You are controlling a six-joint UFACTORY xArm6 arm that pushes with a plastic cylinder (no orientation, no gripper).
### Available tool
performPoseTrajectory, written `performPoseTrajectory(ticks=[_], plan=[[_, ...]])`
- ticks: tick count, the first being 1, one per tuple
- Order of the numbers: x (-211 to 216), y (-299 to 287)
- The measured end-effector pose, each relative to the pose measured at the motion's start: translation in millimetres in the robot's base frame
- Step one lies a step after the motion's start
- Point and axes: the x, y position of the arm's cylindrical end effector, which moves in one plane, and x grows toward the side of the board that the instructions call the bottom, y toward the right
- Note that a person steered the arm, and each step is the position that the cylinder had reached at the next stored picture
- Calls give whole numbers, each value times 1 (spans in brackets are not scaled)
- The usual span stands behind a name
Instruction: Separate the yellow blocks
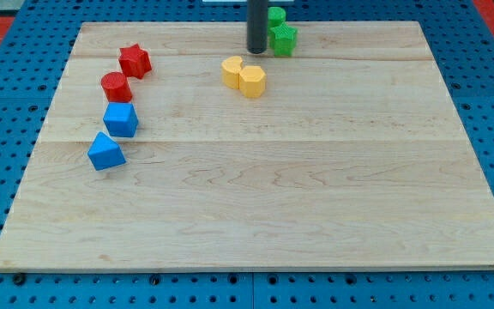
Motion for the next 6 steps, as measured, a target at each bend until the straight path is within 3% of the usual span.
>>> performPoseTrajectory(ticks=[1, 2, 3, 4, 6], plan=[[42, -5], [108, 50], [78, 52], [52, 10], [139, -8]])
